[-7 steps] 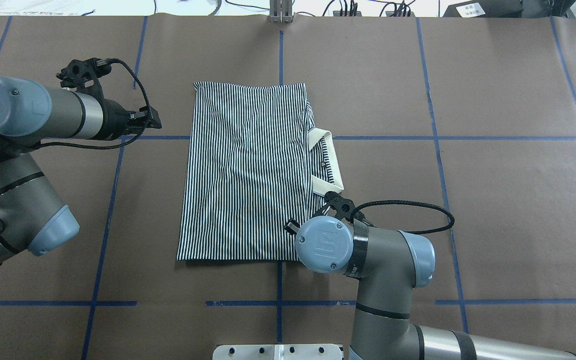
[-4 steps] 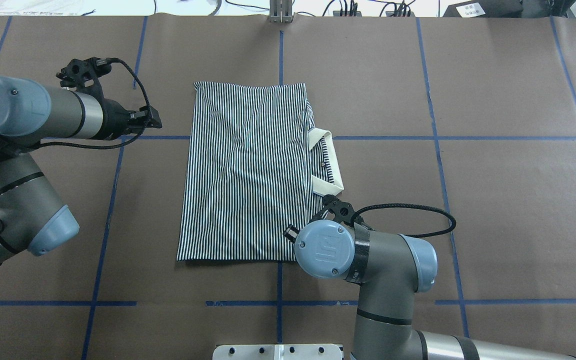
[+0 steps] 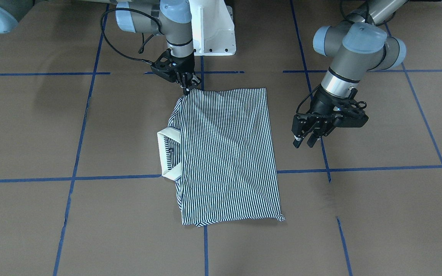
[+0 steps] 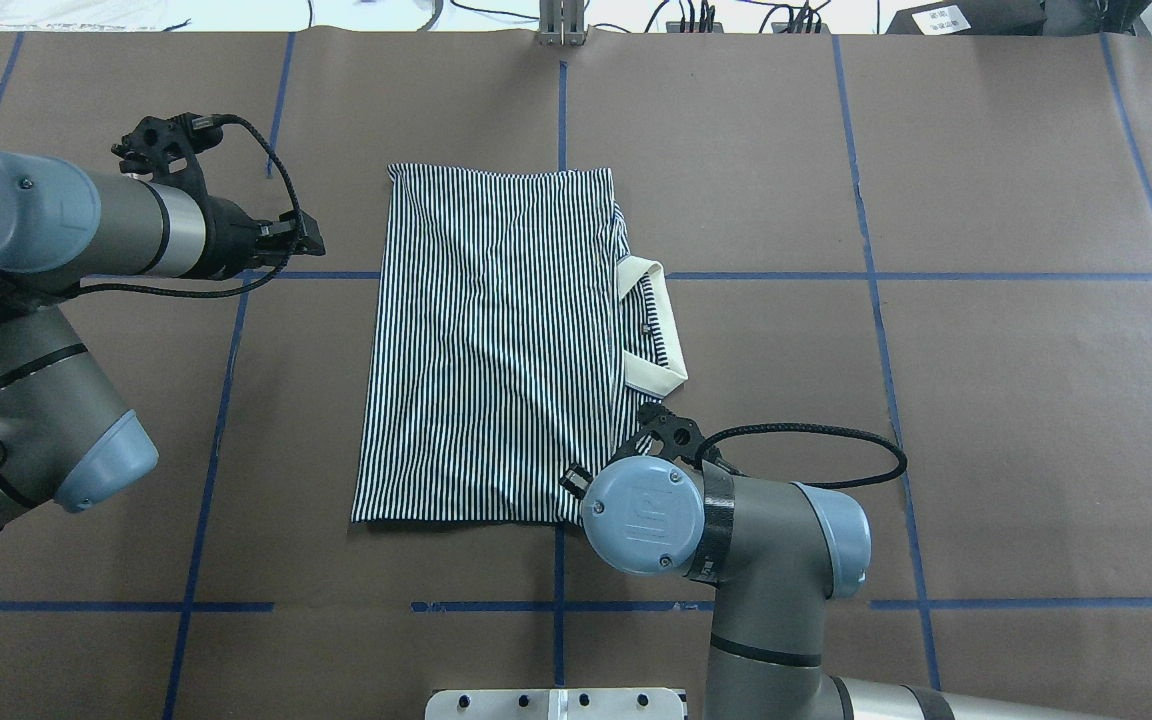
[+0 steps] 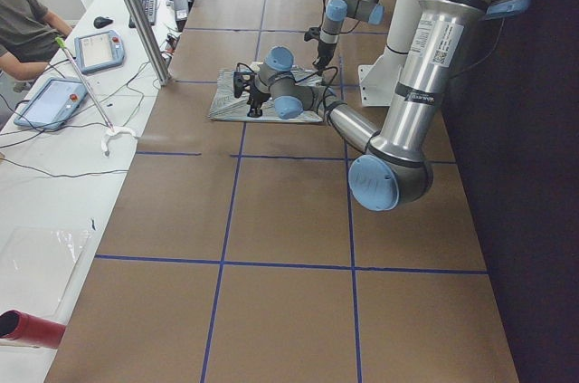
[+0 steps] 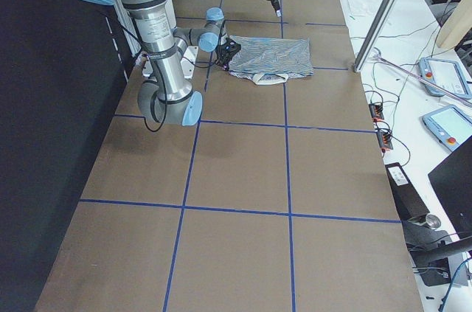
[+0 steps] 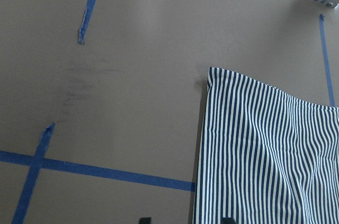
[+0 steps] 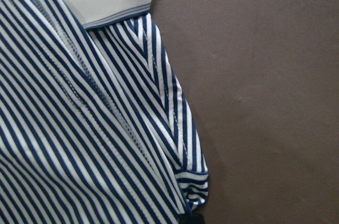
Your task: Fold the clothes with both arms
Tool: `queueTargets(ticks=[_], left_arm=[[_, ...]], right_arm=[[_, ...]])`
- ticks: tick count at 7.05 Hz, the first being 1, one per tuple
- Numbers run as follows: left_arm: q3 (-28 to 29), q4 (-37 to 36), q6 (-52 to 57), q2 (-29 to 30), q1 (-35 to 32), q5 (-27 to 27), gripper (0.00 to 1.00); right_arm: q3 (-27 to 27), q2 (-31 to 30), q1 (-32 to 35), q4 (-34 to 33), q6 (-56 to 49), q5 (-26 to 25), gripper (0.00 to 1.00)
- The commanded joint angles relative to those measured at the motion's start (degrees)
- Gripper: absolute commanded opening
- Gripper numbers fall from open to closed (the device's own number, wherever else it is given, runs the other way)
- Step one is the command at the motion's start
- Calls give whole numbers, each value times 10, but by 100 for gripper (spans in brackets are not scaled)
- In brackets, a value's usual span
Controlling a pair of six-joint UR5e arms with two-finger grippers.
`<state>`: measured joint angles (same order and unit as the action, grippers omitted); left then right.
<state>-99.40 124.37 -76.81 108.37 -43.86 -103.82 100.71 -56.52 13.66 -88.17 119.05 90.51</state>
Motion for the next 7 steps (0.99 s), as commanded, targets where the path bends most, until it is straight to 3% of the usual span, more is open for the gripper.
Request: queueTargets(ticks=[1,5,7], left_arm=[[0,0,0,0,0,0,54],[-18,-22,-4,0,0,-1,54],[-33,-42,-4,1,1,-1,54]], right_arm=[[2,0,21,-3,-2,0,0],[5,-8,43,-8,-8,4,0],[0,-11,31,-8,-5,-3,48]])
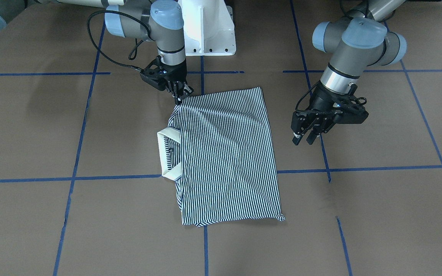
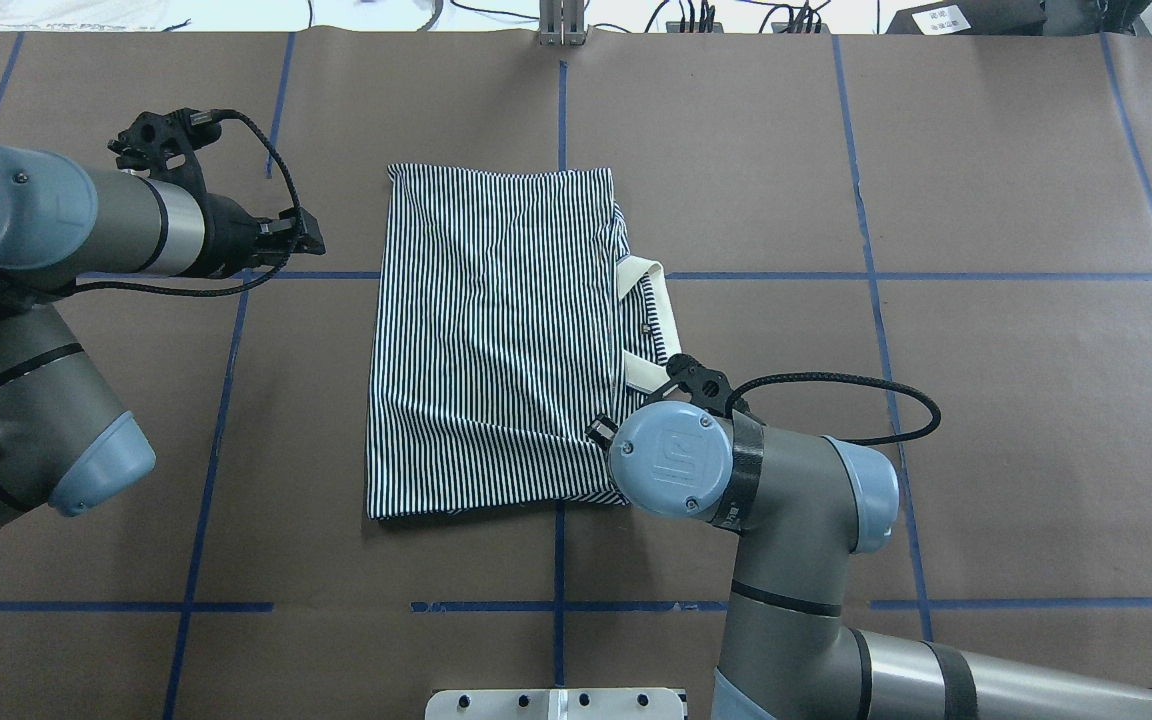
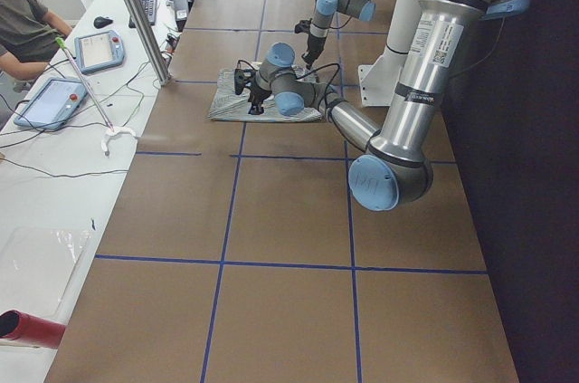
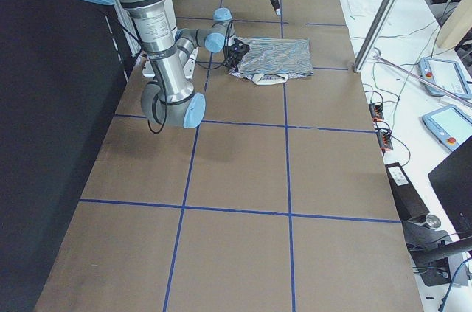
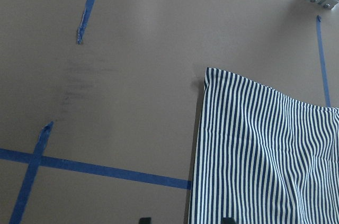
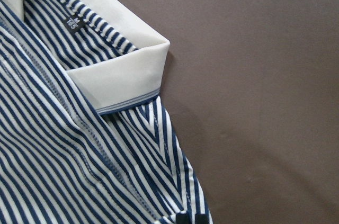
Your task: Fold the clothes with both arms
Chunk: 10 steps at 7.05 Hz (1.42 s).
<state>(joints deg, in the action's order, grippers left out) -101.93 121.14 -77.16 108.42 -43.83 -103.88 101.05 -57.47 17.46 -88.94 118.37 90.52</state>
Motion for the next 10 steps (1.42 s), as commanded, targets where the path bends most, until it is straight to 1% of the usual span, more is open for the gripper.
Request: queueTargets(ticks=[1,2,3,6,8,9,10], left_arm=[[-8,-10,0,-1,1,0,54],[-8,-10,0,-1,1,1,54],[-8,-10,-1,-1,1,0,54],[-8,-10,-1,-1,2,0,54],[-8,-11,-1,-1,2,1,54],[-9,-11,-1,-1,2,1,54],[-9,-10,-1,-1,2,0,54]], right_arm=[[-4,-1,-10,0,2,-10,54],[-2,0,-10,0,3,-11,55],[-2,0,-17,0,4,-12,61],[-7,1,-24,3,5,-12,59],[-12,2,-23,4,-1,-13,53],[-19,5,-22,6,-1,-12,48],[-23,7,-22,7,-1,-12,37]])
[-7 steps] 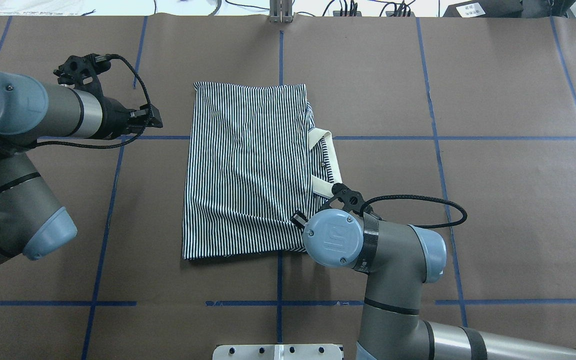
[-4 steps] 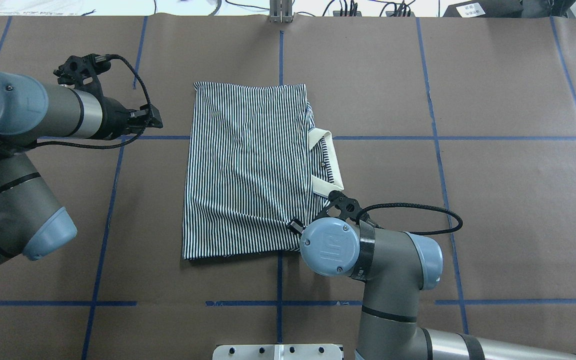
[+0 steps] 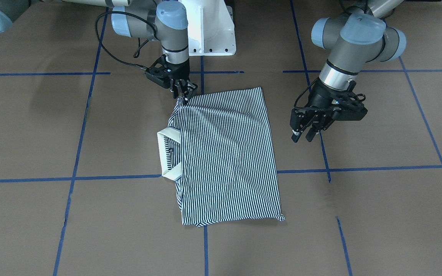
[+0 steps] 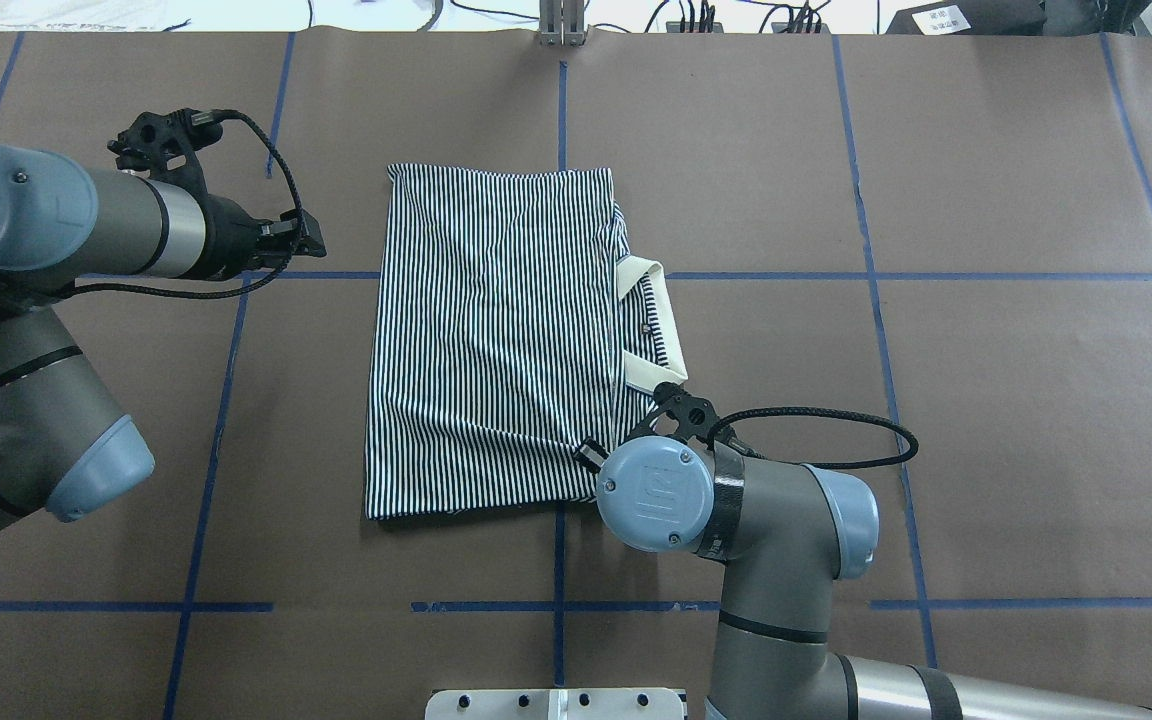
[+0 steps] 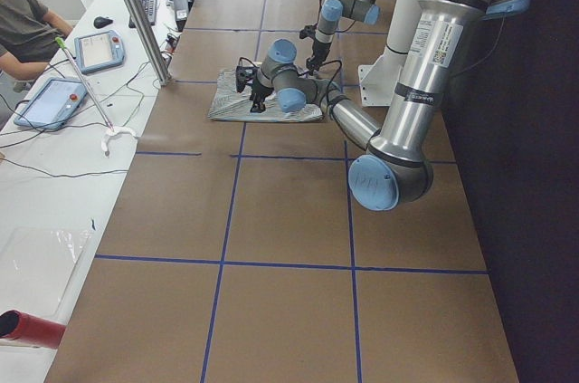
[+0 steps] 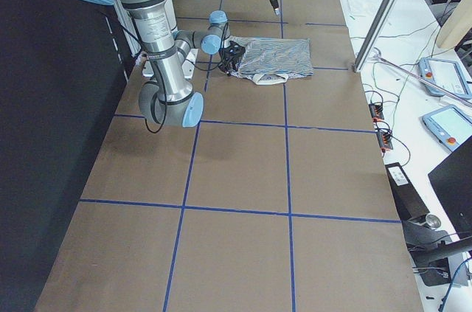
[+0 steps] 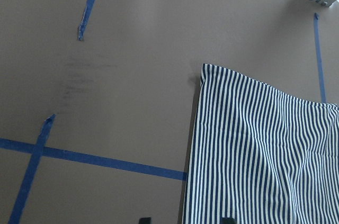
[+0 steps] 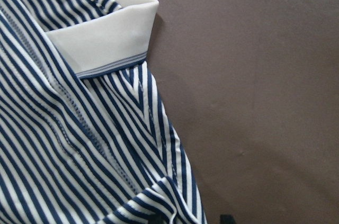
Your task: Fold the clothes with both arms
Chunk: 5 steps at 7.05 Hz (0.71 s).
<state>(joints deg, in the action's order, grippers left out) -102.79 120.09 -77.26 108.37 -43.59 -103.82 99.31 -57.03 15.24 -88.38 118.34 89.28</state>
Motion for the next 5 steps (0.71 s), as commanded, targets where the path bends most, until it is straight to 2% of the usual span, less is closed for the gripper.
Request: queueTargets(ticks=[1,4,5], left_arm=[[0,0,0,0,0,0,54],[0,1,0,0,0,-1,54],[-1,1,-3,0,1,0,54]], right_arm=[[-2,4,1,1,0,1,0],[-2,3,2,1,-8,0,0],[14,3,10,-3,-12,9,0]])
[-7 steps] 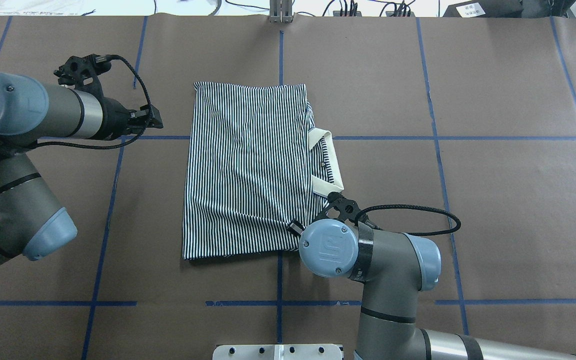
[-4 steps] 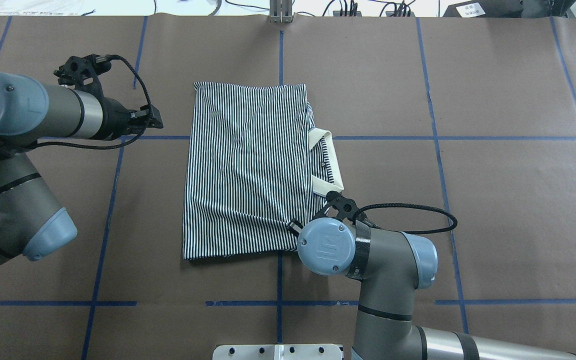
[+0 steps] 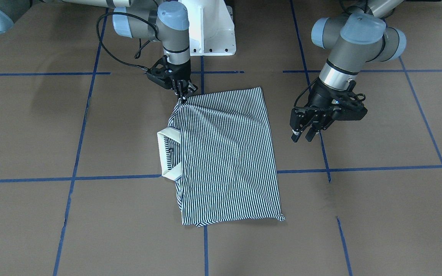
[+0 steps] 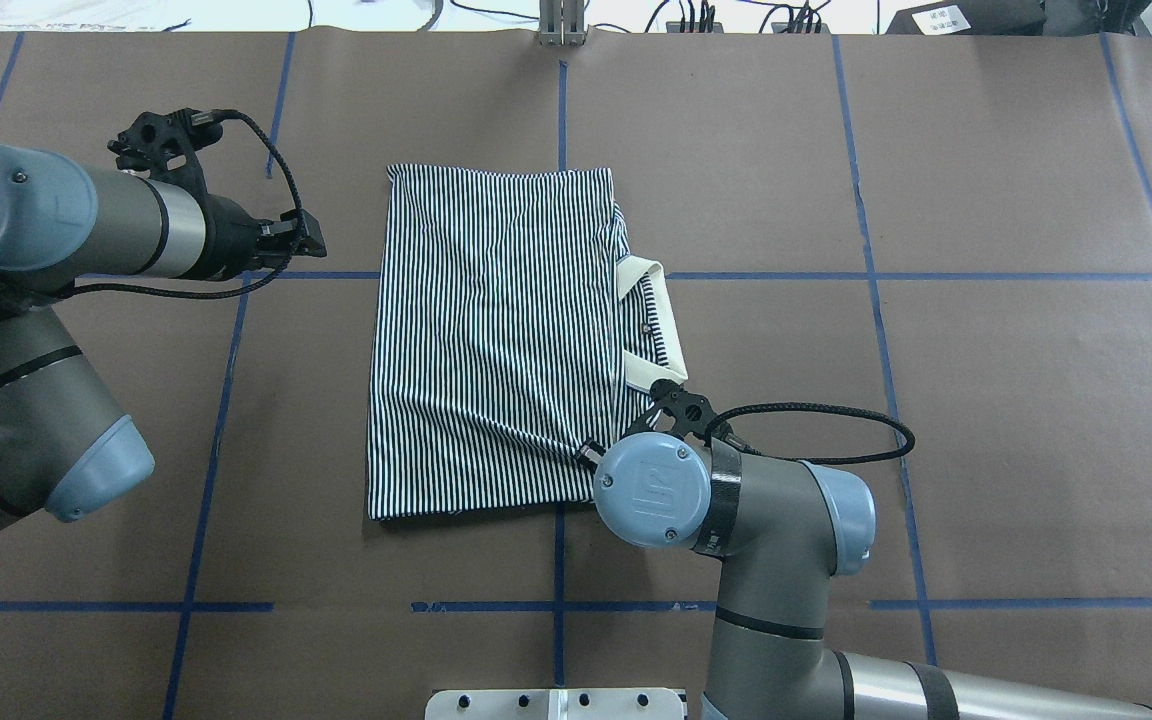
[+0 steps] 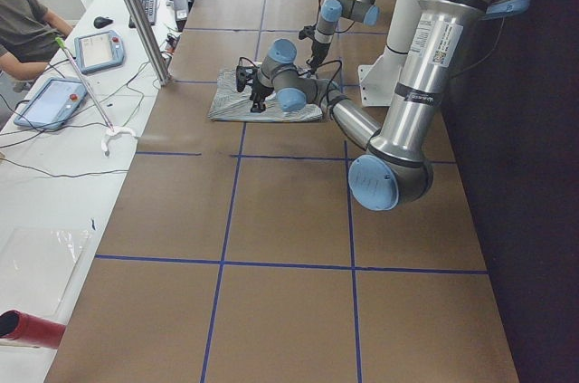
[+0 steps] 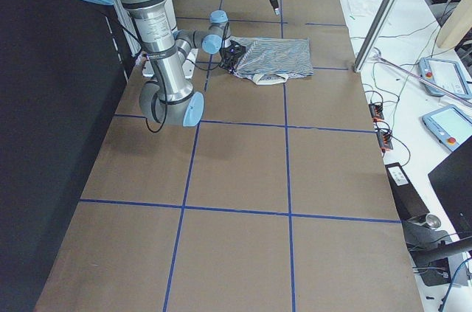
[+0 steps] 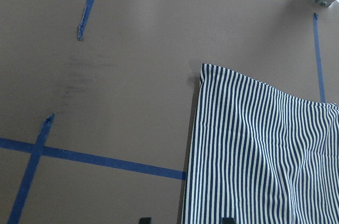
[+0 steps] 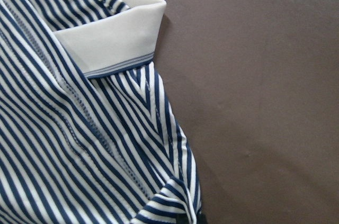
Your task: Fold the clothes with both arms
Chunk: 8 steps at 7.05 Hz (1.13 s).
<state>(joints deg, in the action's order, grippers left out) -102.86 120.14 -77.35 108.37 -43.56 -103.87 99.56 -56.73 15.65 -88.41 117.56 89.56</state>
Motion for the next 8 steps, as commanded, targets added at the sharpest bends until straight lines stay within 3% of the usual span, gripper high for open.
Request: queueTargets(ticks=[1,3,5,6,8], left_arm=[[-5,0,-23,0,8,1,54],[-29,0,-129,-4,64,11,57],[-107,0,-243,-73,172,85,61],[-108,0,-290,-80,227,126,61],[-94,-3,-303,-79,268,138,61]], right_arm=[[32,-5,8,-7,-4,7,0],[64,-15,5,-21,-3,6,0],[81,-26,3,-21,-3,6,0],[82,-27,2,-21,-3,6,0],[81,-29,2,-22,-3,7,0]])
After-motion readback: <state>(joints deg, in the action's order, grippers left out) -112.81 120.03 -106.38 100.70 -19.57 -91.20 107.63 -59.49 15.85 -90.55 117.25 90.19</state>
